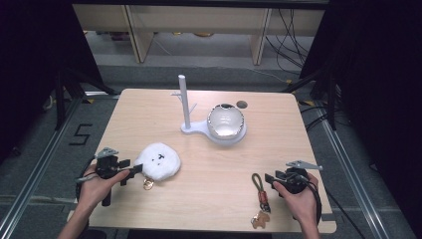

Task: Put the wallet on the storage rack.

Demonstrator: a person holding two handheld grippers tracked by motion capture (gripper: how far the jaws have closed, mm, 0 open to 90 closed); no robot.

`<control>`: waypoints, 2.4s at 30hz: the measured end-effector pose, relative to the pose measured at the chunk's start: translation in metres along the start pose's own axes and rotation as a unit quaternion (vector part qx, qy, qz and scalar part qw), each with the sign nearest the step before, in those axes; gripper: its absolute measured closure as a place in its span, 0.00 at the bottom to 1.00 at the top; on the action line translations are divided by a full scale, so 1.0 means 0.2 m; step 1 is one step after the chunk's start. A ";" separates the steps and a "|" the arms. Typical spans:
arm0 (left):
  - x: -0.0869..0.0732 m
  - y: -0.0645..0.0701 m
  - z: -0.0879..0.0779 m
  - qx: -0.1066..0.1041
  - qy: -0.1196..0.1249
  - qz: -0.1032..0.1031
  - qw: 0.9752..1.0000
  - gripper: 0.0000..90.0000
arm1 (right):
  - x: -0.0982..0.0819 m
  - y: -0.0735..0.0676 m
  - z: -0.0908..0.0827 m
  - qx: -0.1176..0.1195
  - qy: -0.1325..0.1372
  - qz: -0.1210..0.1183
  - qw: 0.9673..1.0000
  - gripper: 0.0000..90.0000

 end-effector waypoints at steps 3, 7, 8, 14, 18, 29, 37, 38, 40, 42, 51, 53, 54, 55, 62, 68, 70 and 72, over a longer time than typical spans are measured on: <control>0.01 0.01 0.00 -0.002 0.002 -0.004 1.000 0.39 | 0.02 0.01 0.01 -0.016 -0.019 -0.006 1.000 0.54; 0.05 0.01 0.01 -0.008 -0.011 -0.003 1.000 0.40 | 0.04 0.02 0.04 0.010 -0.063 0.010 0.998 0.53; 0.06 0.02 0.02 -0.007 -0.010 0.000 1.000 0.40 | 0.05 0.03 0.05 0.002 -0.072 -0.002 0.997 0.52; 0.14 0.03 0.04 0.010 -0.029 0.027 0.999 0.39 | 0.07 0.04 0.04 0.018 -0.107 0.003 0.994 0.50; 0.20 0.01 0.07 0.032 -0.068 0.054 0.996 0.39 | 0.08 0.05 0.04 -0.001 -0.107 -0.003 0.994 0.53; 0.34 0.04 0.14 0.047 -0.138 0.079 0.986 0.40 | 0.11 0.05 -0.02 -0.004 -0.129 -0.009 0.992 0.55; 0.36 0.00 0.25 0.046 -0.205 0.072 0.975 0.39 | 0.14 0.03 -0.04 0.008 -0.137 0.012 0.991 0.56; 0.36 0.00 0.27 0.046 -0.207 0.068 0.975 0.38 | 0.14 0.03 -0.04 0.007 -0.131 0.016 0.991 0.55; 0.36 0.00 0.28 0.044 -0.220 0.067 0.972 0.38 | 0.14 0.04 -0.04 0.007 -0.125 -0.006 0.992 0.55; 0.36 0.00 0.31 0.047 -0.213 0.067 0.974 0.38 | 0.14 0.04 -0.04 0.005 -0.125 -0.006 0.992 0.55; 0.35 0.02 0.34 0.054 -0.231 0.074 0.969 0.38 | 0.13 0.01 -0.04 0.007 -0.117 0.003 0.993 0.55; 0.35 0.02 0.34 0.054 -0.230 0.079 0.969 0.38 | 0.14 0.01 -0.05 0.015 -0.123 0.005 0.992 0.55; 0.35 0.02 0.34 0.055 -0.231 0.082 0.968 0.38 | 0.13 0.01 -0.04 0.009 -0.126 0.000 0.992 0.55; 0.35 0.02 0.34 0.053 -0.227 0.074 0.969 0.38 | 0.13 0.01 -0.04 0.006 -0.125 -0.003 0.992 0.55; 0.33 0.00 0.35 0.051 -0.232 0.057 0.970 0.39 | 0.12 0.02 -0.03 0.012 -0.121 -0.019 0.992 0.54; 0.33 0.02 0.35 0.055 -0.236 0.047 0.969 0.48 | 0.12 0.00 -0.03 0.013 -0.120 -0.010 0.993 0.54; 0.32 0.03 0.35 0.059 -0.232 0.042 0.970 0.52 | 0.12 0.01 -0.02 0.019 -0.120 -0.017 0.992 0.54; 0.32 0.03 0.35 0.061 -0.234 0.053 0.969 0.57 | 0.12 0.00 -0.02 0.019 -0.119 -0.016 0.993 0.54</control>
Point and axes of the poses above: each handheld gripper's, and its own axes: z roughly forward along the jaws, x roughly out of its top, y roughly to its right, the point moved 1 cm from there along z, roughly forward along the jaws, and after that the axes turned 12 degrees about -z, right-handed, at the moved point
